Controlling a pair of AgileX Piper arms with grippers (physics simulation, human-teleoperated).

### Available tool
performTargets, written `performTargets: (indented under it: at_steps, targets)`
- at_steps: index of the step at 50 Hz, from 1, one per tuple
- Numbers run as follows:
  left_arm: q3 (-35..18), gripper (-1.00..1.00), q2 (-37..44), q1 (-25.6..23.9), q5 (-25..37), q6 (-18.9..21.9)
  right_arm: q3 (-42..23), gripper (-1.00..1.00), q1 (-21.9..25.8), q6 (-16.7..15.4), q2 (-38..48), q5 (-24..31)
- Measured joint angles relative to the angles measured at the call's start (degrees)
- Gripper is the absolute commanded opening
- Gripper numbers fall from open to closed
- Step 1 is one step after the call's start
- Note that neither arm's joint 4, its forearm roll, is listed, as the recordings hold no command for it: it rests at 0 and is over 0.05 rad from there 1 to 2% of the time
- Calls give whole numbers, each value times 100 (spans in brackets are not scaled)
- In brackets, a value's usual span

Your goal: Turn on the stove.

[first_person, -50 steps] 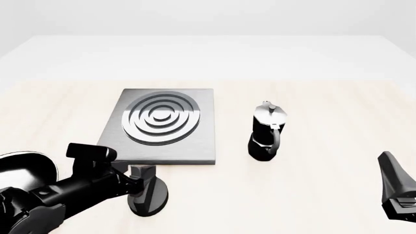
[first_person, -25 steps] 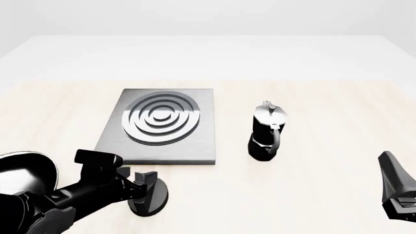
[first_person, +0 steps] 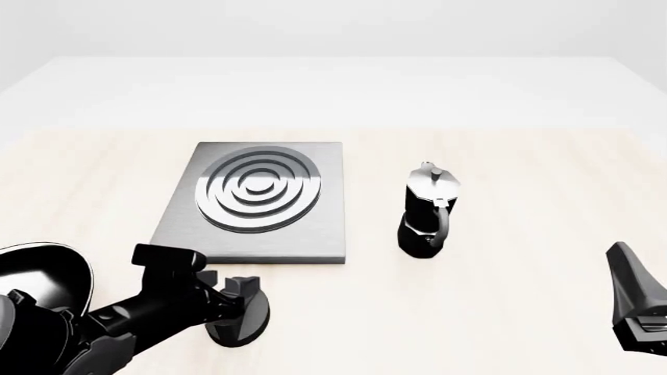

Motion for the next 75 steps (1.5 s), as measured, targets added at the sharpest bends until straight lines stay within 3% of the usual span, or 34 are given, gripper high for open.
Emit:
performTargets:
  at_steps: [42, 57, 75]
  targets:
    - [110, 100, -118, 472, -334, -127, 0, 100, 12, -15, 32, -11]
    - [298, 100, -382, 1182, -97, 306, -3, 100, 24, -40, 105, -56]
    - [420, 100, -763, 1458, 190, 497, -4, 100, 24, -63, 91, -46]
